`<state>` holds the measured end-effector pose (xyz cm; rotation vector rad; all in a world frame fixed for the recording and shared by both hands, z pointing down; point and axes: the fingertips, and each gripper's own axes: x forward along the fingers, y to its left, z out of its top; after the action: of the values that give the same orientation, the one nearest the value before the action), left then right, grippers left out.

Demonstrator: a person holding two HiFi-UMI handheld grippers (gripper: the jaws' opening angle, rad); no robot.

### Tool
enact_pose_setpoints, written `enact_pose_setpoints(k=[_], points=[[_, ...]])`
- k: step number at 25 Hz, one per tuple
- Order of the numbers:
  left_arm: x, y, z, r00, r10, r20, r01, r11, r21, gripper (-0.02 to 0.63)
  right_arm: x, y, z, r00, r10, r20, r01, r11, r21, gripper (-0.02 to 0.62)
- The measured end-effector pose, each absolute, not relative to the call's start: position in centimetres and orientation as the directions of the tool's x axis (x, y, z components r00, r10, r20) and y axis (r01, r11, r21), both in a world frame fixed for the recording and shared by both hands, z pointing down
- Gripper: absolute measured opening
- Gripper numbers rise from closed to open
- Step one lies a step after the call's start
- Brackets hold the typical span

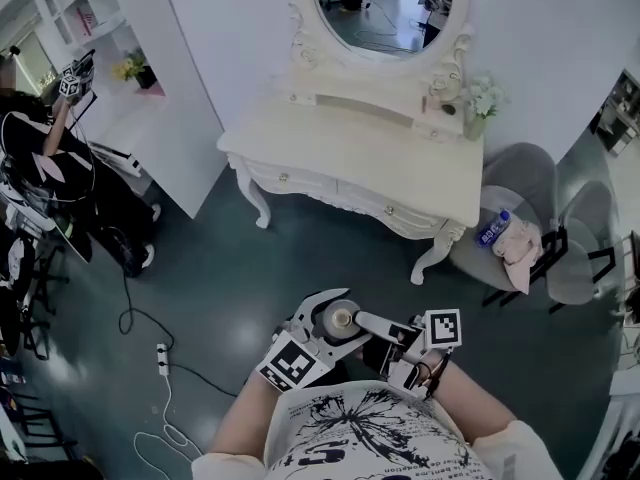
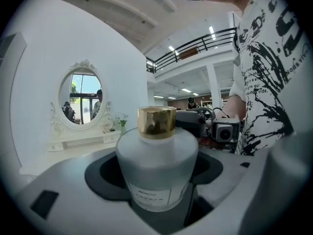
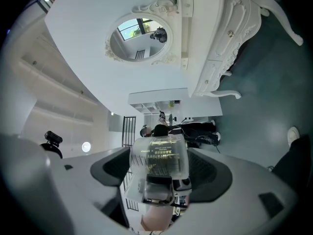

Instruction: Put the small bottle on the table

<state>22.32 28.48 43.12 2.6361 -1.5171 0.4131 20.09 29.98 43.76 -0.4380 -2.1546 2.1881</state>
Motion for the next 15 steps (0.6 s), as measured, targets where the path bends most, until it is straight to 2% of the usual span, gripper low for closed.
enact_pose_setpoints(k=[15], points=[[7.4, 22.5, 42.6, 0.586, -0.758, 0.286, -0.771, -0.631, -0.092, 0.351, 4.9, 23.7, 43.0, -0.974, 0.082, -0.211, 0.210, -0.019, -0.977, 0.374]])
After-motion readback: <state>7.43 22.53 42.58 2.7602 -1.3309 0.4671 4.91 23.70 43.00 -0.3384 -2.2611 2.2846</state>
